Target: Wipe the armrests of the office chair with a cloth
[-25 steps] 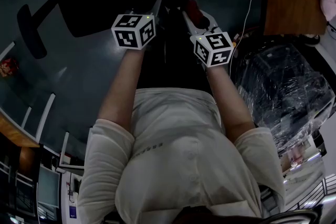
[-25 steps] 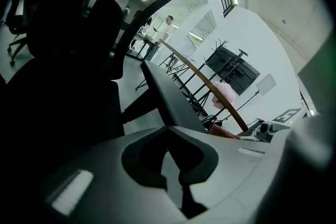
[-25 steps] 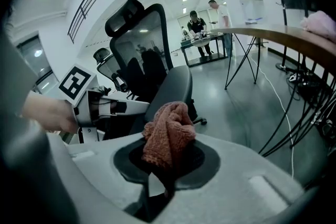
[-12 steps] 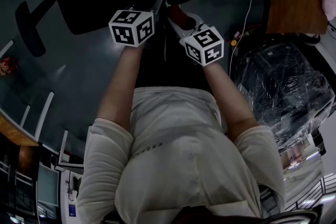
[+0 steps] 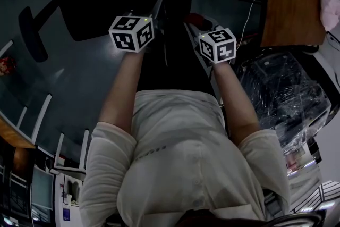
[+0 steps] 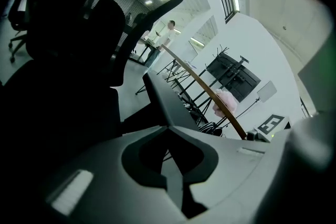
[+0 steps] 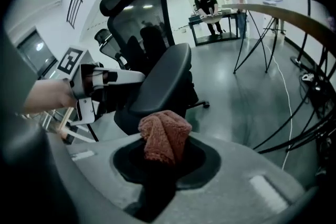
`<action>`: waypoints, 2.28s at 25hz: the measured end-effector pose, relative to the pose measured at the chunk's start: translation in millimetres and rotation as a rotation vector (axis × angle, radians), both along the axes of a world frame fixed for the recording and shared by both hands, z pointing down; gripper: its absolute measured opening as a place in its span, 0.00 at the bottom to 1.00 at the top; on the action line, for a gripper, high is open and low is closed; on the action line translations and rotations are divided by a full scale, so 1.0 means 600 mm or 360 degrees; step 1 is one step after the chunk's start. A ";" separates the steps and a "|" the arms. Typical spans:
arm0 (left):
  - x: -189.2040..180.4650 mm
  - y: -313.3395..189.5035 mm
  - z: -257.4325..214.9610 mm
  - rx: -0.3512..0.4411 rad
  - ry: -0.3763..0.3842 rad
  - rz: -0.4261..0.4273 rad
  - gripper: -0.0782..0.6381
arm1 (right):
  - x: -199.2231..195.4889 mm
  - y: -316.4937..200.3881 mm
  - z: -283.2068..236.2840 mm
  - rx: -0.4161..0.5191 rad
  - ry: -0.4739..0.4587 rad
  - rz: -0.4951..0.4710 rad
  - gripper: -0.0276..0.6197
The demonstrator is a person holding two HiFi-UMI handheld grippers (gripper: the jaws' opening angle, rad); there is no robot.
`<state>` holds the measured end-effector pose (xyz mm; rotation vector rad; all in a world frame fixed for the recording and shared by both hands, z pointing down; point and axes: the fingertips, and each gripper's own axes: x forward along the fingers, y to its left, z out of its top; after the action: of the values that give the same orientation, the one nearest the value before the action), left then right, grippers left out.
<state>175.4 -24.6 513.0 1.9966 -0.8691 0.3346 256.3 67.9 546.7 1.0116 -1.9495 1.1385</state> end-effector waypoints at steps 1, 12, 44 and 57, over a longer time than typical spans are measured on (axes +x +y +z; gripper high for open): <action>0.000 -0.011 -0.001 0.0003 -0.0005 -0.0020 0.13 | 0.005 -0.003 0.003 -0.0018 0.0047 -0.0050 0.13; -0.013 -0.106 0.006 -0.0002 -0.0075 -0.0230 0.13 | 0.071 -0.218 -0.023 0.0138 0.0104 0.0092 0.13; -0.068 -0.105 0.023 -0.0079 0.0027 -0.0403 0.13 | -0.216 -0.408 -0.082 0.0460 0.0100 -0.0780 0.13; -0.160 -0.089 0.010 -0.0061 0.0123 -0.0524 0.13 | -0.249 -0.260 -0.058 0.0150 -0.0007 -0.0740 0.12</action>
<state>79.5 -77.9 519.2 1.7814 -1.1120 0.0848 107.1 -88.3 511.7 0.5526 -2.1096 0.7929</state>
